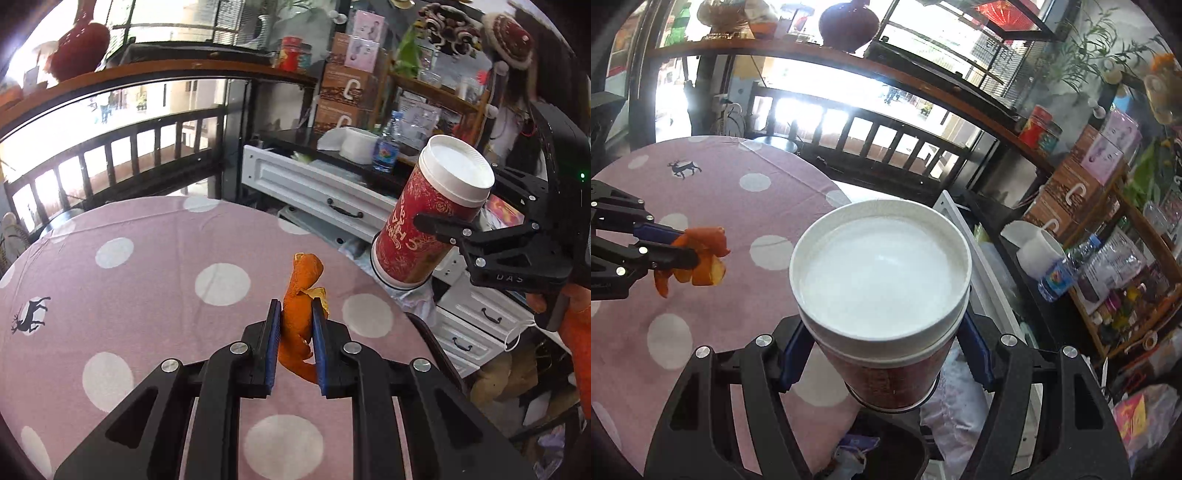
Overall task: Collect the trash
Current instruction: 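Carry the orange peel and red paper cup over the black bin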
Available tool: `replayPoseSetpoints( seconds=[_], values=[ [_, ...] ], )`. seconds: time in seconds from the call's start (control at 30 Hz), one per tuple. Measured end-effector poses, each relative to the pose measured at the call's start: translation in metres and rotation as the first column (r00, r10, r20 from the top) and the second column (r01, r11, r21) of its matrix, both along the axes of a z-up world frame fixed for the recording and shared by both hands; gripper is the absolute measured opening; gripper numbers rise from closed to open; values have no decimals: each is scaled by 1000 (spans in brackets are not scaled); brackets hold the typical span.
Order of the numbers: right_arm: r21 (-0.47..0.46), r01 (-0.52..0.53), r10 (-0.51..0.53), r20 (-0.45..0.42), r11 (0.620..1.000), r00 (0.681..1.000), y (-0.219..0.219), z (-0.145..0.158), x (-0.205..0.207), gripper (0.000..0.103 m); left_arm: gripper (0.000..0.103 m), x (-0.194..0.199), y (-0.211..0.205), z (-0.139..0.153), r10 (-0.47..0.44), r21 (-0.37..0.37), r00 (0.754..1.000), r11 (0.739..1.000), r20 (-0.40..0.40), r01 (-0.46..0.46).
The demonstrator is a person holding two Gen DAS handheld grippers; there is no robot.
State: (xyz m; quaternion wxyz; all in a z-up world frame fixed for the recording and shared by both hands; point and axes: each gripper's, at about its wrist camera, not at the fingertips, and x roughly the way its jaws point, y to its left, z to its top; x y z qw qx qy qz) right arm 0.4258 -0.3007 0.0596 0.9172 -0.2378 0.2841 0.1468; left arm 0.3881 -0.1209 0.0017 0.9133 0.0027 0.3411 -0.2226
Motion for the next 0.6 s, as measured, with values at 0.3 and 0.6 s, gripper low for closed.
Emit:
replayPoseSetpoints(
  seconds=[0.3, 0.6],
  values=[
    [142, 185, -182, -34, 972, 983, -90, -30, -84, 70, 17, -54, -71, -3, -141, 0, 990, 990, 14, 141],
    [206, 329, -287, -205, 922, 935, -139, -124, -114, 70, 17, -92, -130, -16, -262, 2, 965, 965, -17, 262]
  ],
)
